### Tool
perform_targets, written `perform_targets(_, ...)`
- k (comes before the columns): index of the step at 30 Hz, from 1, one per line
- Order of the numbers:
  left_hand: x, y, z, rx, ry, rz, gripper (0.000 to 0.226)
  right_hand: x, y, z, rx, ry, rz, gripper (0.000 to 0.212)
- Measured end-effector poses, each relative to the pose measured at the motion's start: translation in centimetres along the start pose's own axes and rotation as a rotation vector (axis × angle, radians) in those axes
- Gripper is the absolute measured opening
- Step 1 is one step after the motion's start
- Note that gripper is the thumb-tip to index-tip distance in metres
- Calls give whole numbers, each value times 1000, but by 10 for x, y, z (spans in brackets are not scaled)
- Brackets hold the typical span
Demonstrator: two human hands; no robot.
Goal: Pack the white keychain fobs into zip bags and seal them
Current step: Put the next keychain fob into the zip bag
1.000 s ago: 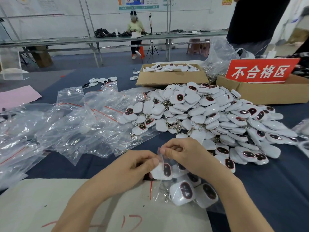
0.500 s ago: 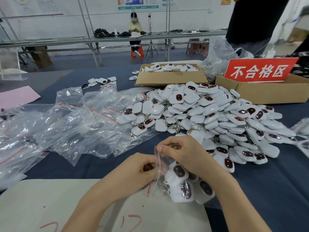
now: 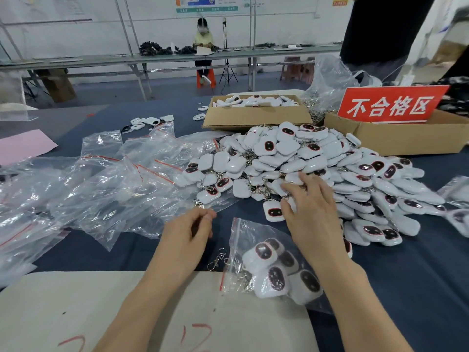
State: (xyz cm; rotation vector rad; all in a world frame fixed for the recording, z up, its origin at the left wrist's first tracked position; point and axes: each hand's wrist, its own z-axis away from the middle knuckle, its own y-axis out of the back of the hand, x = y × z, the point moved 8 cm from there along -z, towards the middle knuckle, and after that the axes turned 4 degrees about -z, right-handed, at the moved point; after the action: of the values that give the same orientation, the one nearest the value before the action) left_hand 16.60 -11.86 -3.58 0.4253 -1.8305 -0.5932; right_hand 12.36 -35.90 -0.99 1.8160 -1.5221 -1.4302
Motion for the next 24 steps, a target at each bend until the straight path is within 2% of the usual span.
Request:
perform_targets(8,-4,-5,1,-29,-17,-41,18,1,12,1,97,-13,-29,31)
perform_targets(15,-3,-6,2,-37,-34,-67,20,2,8,0,25,-3,17,40)
perform_targets(24,-4,-7,3,-42,-37,-72,20,2,17,0,121,-14,-59,32)
